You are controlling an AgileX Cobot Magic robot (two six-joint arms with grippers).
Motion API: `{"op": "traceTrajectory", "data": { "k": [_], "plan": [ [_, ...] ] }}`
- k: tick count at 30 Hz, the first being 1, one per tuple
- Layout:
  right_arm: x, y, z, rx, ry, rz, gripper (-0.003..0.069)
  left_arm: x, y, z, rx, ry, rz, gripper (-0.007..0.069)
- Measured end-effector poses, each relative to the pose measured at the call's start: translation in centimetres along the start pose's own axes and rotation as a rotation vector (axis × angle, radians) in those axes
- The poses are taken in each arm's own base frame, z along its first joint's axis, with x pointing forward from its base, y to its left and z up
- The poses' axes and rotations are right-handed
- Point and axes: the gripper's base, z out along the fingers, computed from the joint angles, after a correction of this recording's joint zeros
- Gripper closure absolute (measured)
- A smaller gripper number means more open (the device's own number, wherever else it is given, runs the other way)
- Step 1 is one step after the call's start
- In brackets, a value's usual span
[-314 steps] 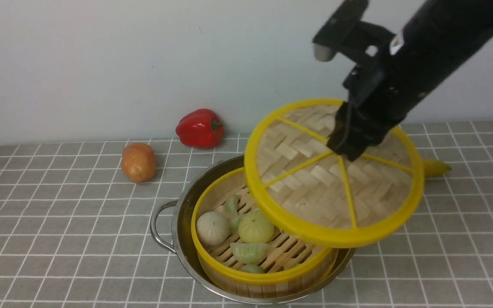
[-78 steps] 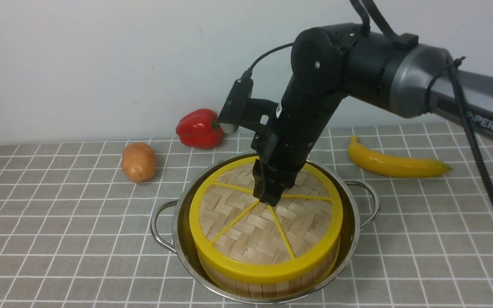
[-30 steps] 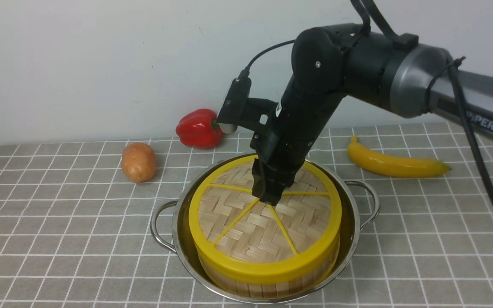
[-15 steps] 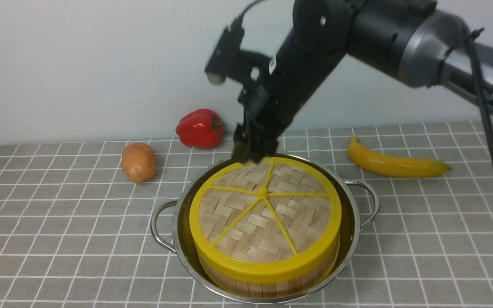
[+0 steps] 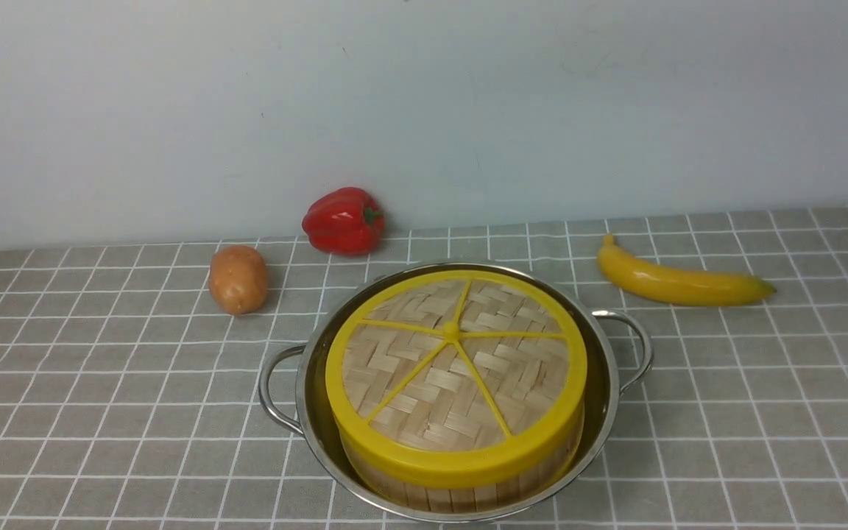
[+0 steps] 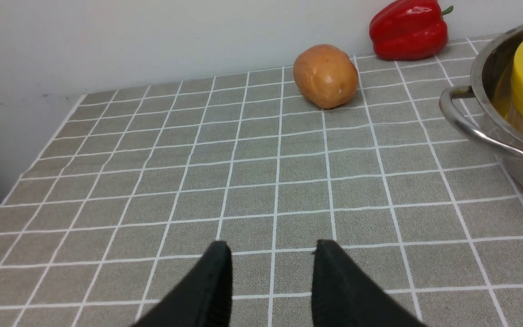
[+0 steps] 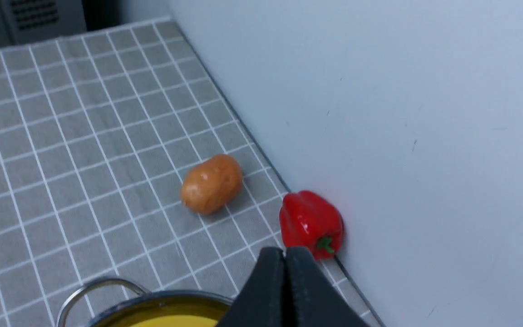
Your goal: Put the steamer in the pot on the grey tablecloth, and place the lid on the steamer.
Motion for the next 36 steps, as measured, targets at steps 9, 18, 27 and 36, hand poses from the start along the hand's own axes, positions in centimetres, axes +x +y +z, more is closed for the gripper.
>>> {"op": "traceTrajectory", "data": {
  "k": [9, 18, 27, 36],
  "plan": [
    [-0.4, 0.4, -1.0, -0.03, -0.024, 0.064, 0.067, 0.0, 0.0, 0.0, 0.0, 0.0, 0.0, 0.0382],
    [1.9, -0.7, -0.8, 0.088, 0.101, 0.094, 0.0656, 0.0, 0.0, 0.0, 0.0, 0.0, 0.0, 0.0382],
    [14.2, -1.3, -6.2, 0.287, 0.339, 0.336, 0.0633, 0.0, 0.0, 0.0, 0.0, 0.0, 0.0, 0.0382],
    [25.4, -1.2, -14.1, 0.566, -0.002, 0.512, 0.0607, 0.0, 0.0, 0.0, 0.0, 0.0, 0.0, 0.0382]
  ]
}}
